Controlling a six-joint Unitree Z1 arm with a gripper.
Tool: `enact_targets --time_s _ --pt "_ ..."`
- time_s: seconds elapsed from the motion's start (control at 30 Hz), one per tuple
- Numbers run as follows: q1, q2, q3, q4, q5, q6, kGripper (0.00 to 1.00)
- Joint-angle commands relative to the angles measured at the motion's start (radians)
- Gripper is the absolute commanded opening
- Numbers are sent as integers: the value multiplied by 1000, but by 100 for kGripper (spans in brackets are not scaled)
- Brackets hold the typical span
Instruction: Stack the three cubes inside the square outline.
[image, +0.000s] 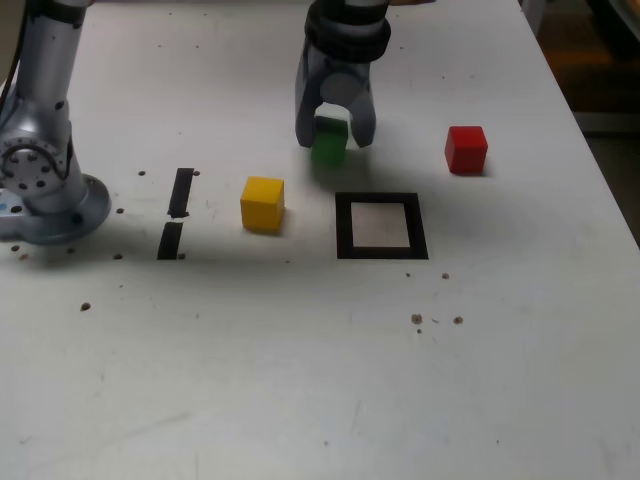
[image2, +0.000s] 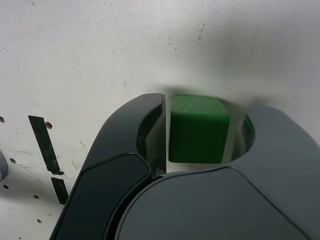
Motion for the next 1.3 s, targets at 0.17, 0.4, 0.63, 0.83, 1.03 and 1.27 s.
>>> enact_targets --time_s 0.17,0.4,0.63,0.83,1.03,1.27 --pt "2 -16 -11 24 -7 5 94" --pt "-74 -71 -236 180 53 -20 97" --pt "-174 129 -688 348 103 21 97" --pt "-171 280 -791 367 89 35 97" --pt "-160 310 -813 364 96 45 96" --pt "-140 363 -846 365 82 58 94"
